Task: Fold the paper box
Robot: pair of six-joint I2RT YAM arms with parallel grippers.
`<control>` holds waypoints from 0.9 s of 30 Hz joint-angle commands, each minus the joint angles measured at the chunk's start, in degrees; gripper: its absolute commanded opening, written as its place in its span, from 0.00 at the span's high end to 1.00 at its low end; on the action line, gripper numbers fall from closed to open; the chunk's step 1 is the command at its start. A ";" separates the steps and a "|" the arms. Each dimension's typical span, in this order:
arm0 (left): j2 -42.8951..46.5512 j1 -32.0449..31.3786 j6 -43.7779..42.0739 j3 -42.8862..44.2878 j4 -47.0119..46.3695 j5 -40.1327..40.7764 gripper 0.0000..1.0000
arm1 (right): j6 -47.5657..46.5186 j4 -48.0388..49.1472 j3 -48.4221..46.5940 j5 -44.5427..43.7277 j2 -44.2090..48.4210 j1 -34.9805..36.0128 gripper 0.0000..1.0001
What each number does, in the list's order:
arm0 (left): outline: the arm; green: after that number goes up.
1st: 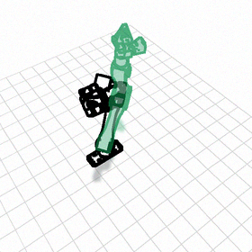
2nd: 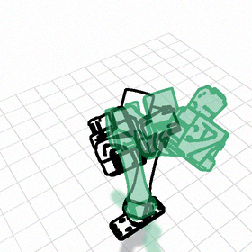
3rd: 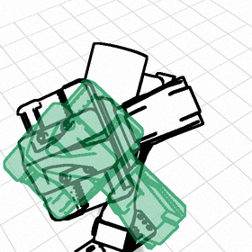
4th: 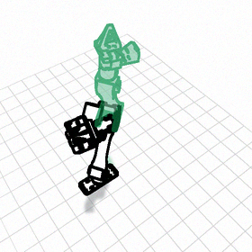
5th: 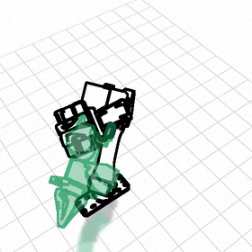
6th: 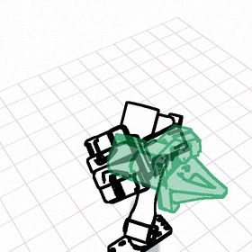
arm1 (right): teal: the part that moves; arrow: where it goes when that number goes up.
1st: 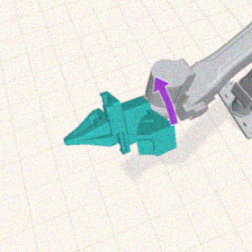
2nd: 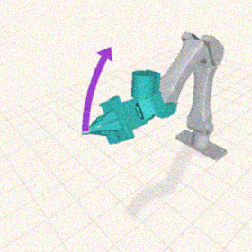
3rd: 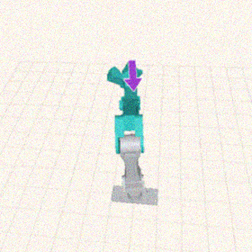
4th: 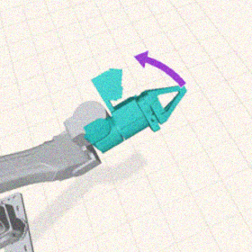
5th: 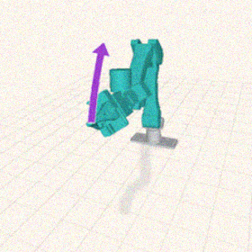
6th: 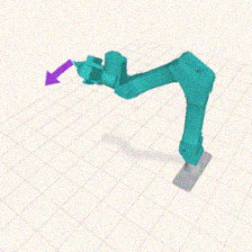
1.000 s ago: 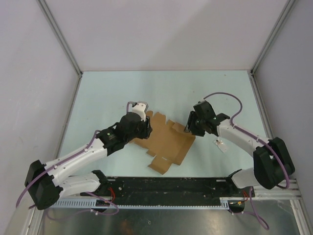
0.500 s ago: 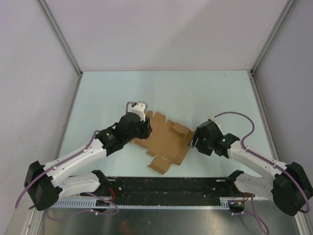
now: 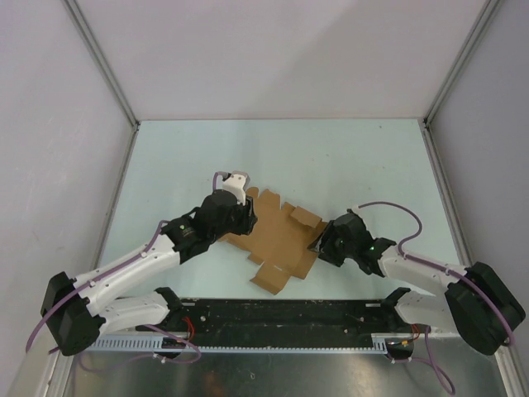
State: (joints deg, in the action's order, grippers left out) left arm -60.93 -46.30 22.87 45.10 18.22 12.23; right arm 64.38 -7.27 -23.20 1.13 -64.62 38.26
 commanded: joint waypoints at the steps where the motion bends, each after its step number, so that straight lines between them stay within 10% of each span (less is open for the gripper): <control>1: 0.63 0.34 -0.46 -0.10 -0.20 -0.28 0.55 | 1.80 10.07 0.26 1.69 -2.96 0.41 0.47; 15: 0.63 0.42 -0.46 -0.37 -0.20 -0.54 0.55 | -5.65 5.29 -3.59 5.73 -6.22 -4.84 0.95; 27: -0.33 0.34 -0.81 -0.54 -0.20 -3.08 0.56 | -39.22 -25.67 -32.07 12.84 -20.17 -13.56 1.00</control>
State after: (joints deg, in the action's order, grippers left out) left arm -61.08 -46.30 22.85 44.84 18.26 11.07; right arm 39.00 -20.95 -47.07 10.61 -79.40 26.04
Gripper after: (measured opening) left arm 0.446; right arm 0.036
